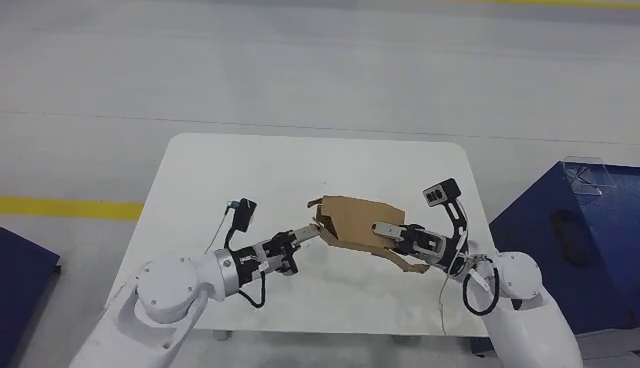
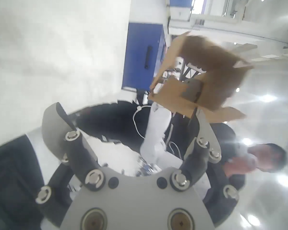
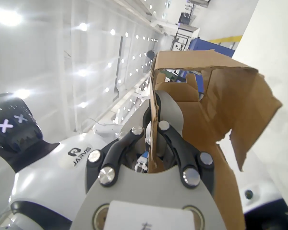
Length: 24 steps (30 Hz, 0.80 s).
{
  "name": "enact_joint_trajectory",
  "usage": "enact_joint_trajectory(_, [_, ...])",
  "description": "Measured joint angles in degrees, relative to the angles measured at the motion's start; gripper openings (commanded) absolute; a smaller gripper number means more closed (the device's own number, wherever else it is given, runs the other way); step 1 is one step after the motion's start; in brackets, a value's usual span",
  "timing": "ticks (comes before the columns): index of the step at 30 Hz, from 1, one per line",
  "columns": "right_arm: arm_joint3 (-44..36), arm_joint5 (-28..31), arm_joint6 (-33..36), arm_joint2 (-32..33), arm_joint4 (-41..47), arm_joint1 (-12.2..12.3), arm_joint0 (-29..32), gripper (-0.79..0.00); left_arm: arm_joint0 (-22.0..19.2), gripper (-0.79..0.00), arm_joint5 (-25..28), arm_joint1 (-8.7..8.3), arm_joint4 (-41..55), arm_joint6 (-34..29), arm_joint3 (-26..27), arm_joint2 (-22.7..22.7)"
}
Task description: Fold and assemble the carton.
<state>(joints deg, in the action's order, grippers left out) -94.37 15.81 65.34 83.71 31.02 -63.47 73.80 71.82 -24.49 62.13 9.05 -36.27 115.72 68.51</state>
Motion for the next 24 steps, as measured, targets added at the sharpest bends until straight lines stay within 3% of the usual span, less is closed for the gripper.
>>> enact_joint_trajectory(4, [4.0, 2.7, 5.8, -0.1, -1.2, 0.4, -3.1, -0.785, 8.3, 0.0, -3.2, -1.32, -14.5, 6.9, 14.7, 3.7])
enact_joint_trajectory(7, [6.0, 3.3, 7.7, -0.1, -0.8, 0.5, -4.7, -0.785, 10.2, 0.0, -4.2, -1.69, -19.3, 6.0, 19.4, 4.4])
enact_joint_trajectory(11, [7.3, 4.5, 10.8, -0.3, 0.0, 0.8, -5.8, -0.785, 7.8, 0.0, -7.0, -1.7, -24.0, 3.6, 18.9, 1.3])
enact_joint_trajectory(16, [8.6, 6.4, 13.4, -0.1, 2.0, 1.0, -6.0, -0.785, 3.2, 0.0, -13.4, -0.92, -32.1, 4.3, 18.0, -6.5])
enact_joint_trajectory(24, [8.7, 6.5, 15.0, 0.1, 4.8, 1.3, -5.5, -0.785, -1.9, 0.0, -19.3, 0.54, -31.6, 4.5, 14.5, -11.0])
